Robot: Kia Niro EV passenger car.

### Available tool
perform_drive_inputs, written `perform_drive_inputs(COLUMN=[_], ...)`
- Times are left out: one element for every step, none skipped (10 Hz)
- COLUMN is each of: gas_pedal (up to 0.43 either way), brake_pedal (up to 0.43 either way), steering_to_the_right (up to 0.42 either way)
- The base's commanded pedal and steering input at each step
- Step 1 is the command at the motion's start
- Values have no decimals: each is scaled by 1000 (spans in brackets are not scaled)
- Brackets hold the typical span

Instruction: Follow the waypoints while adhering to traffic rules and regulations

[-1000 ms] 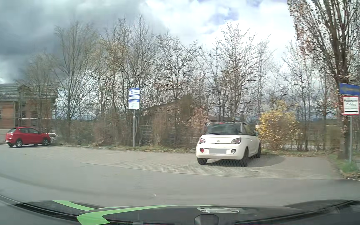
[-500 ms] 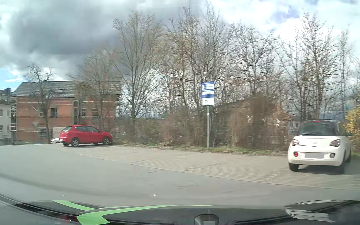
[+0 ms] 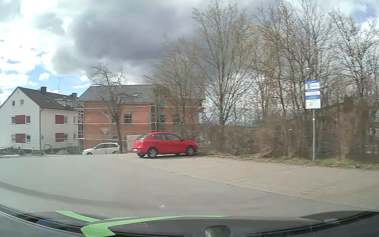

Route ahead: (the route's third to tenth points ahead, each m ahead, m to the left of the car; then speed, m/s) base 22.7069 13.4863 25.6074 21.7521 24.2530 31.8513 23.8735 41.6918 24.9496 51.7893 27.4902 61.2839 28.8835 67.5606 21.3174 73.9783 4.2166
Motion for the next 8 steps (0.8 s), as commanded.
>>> perform_drive_inputs(gas_pedal=[177,177,169,169,169,157,157,138], brake_pedal=[0,0,0,0,0,0,0,0], steering_to_the_right=[-579,-551,-525,-499,-468,-434,-403,-372])
